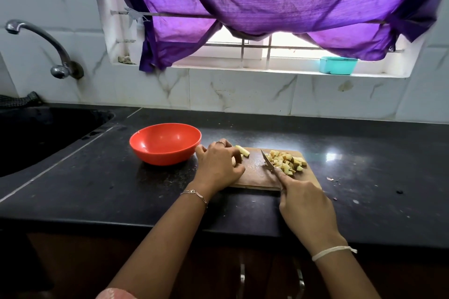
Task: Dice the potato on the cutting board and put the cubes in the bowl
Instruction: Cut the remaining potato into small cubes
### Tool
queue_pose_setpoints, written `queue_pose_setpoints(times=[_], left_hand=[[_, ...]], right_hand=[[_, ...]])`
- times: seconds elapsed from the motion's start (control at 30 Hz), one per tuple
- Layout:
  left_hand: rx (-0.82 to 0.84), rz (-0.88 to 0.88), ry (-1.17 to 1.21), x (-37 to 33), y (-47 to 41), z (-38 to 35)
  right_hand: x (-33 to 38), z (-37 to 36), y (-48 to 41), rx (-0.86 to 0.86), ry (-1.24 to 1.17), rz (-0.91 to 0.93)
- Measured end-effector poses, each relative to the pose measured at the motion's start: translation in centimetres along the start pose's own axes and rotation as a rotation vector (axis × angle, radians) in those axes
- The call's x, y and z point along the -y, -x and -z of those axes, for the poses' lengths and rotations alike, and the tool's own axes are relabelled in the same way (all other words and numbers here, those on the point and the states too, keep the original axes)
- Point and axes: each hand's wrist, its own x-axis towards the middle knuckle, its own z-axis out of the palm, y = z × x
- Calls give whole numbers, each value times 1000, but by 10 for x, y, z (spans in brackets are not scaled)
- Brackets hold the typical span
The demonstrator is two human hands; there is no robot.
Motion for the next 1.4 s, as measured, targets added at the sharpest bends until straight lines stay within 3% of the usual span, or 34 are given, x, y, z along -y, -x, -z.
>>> queue_pose_setpoints(times=[0.13, 0.33, 0.43, 0.67, 0.93, 1.2, 1.4], left_hand=[[-24, -7, 35, -1, -19, 2], [280, -27, -134, -7, -58, -4], [346, -23, -175, -14, -69, -9], [300, -129, -218, -16, -81, -4], [137, -281, -303, -17, -73, -1], [267, -160, -102, -24, -34, 7], [157, -100, -215, -27, -8, -7]], right_hand=[[3, -2, 0, -57, -33, 4], [2, -5, -4, -106, -73, -1], [2, -7, -6, -93, -66, -3], [1, -5, -6, -43, -46, -13], [-2, -5, -8, -15, -93, -54], [-9, -6, -11, 66, -214, -83], [-11, -3, -7, 98, -204, -61]])
